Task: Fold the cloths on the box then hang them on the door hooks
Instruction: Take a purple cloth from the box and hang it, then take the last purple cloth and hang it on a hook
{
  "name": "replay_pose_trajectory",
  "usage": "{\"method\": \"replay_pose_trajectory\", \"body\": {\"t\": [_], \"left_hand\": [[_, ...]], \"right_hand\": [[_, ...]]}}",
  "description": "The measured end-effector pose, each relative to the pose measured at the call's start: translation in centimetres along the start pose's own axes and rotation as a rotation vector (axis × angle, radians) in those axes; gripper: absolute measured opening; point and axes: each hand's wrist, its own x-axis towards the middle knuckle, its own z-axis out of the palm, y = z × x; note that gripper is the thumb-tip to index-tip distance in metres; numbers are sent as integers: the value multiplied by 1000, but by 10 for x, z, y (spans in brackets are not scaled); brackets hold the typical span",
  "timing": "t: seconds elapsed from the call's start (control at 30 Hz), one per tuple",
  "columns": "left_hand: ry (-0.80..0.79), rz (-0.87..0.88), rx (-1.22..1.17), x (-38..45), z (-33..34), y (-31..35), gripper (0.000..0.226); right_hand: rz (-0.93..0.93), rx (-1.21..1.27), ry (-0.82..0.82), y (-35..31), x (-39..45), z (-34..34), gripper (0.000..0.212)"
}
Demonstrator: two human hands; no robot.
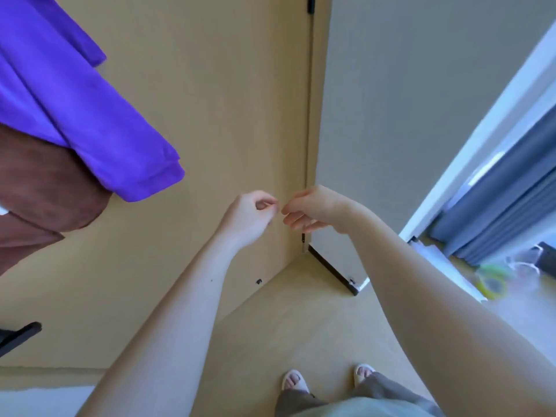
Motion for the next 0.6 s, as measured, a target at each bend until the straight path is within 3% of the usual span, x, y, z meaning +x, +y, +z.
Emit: {"method": "replay_pose_trajectory", "body": {"t": [0.13,0.2,0.6], "left_hand": [[-255,52,30,6,56,23,4],[-349,76,44,7,82,39,10],[-661,309,207,-50,268,198,17]], "right_hand": [[71,101,119,49,-36,-33,21],[89,147,167,72,-57,-50,22],[187,392,565,227,-224,-174,18]]}}
